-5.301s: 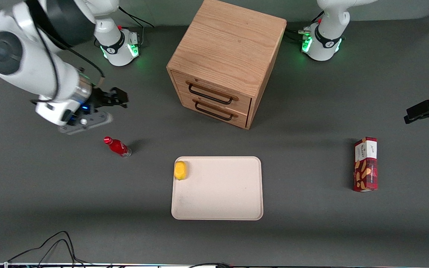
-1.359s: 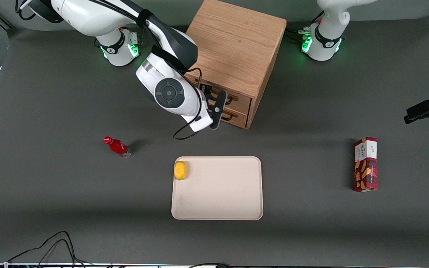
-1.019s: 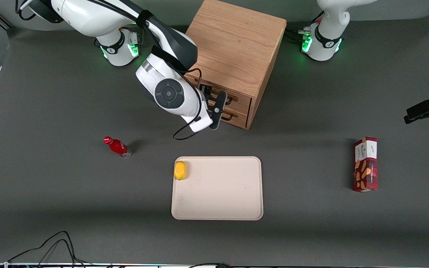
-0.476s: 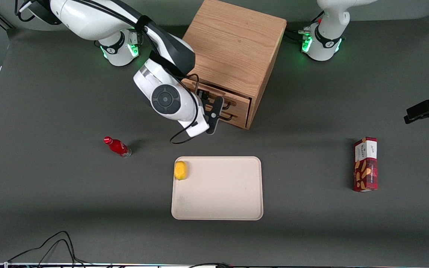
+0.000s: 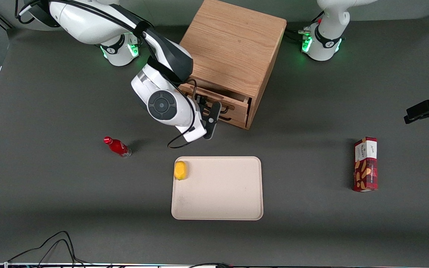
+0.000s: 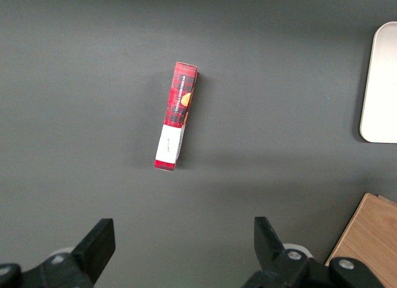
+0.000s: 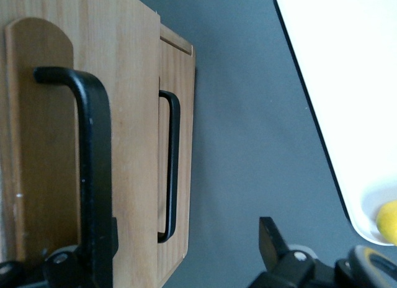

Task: Open upper drawer
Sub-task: 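Pull the upper drawer handle outward with the right gripper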

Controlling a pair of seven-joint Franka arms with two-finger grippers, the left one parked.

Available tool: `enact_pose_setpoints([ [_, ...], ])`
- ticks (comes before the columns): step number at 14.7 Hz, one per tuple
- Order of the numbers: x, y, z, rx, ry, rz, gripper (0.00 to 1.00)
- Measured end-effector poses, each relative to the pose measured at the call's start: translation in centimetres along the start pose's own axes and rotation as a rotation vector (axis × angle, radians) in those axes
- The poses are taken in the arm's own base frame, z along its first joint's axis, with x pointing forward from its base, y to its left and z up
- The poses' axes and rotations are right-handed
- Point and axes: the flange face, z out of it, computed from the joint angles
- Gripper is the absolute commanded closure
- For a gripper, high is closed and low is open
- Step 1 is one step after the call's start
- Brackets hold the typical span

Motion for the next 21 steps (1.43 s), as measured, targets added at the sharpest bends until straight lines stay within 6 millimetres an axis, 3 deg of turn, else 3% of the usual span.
enact_pose_setpoints([
  [21, -1.4, 5.0, -2.3, -0.042, 0.041, 0.056, 0.0],
])
